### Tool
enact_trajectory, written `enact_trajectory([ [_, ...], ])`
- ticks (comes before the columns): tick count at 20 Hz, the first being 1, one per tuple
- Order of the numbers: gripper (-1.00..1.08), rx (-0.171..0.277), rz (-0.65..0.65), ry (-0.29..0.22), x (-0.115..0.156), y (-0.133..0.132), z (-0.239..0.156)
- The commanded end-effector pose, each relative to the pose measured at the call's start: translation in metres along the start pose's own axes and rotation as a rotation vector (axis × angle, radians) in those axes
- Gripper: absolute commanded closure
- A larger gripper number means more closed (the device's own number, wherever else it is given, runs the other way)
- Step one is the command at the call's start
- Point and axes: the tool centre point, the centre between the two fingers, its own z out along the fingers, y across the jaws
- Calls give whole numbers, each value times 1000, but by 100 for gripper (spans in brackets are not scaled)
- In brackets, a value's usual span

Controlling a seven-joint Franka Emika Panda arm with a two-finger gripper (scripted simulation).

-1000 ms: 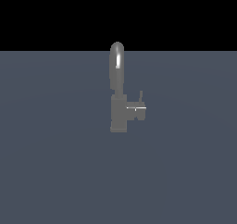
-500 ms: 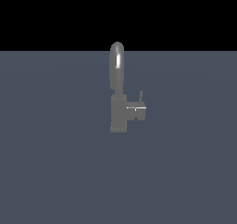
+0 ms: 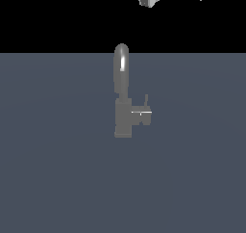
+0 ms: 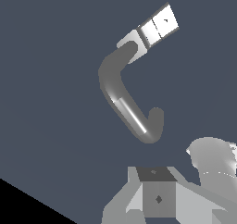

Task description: Turn on the faucet by rotating a designated handle.

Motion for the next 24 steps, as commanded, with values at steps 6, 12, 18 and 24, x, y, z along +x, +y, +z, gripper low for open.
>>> enact_trajectory([
  [6, 108, 129, 126, -126, 51, 1, 9],
  [12, 108, 242, 235, -237, 92, 6, 23],
  [18, 108, 367, 359, -361, 136, 14, 44],
  [24, 108, 501, 491, -493, 178, 25, 74],
])
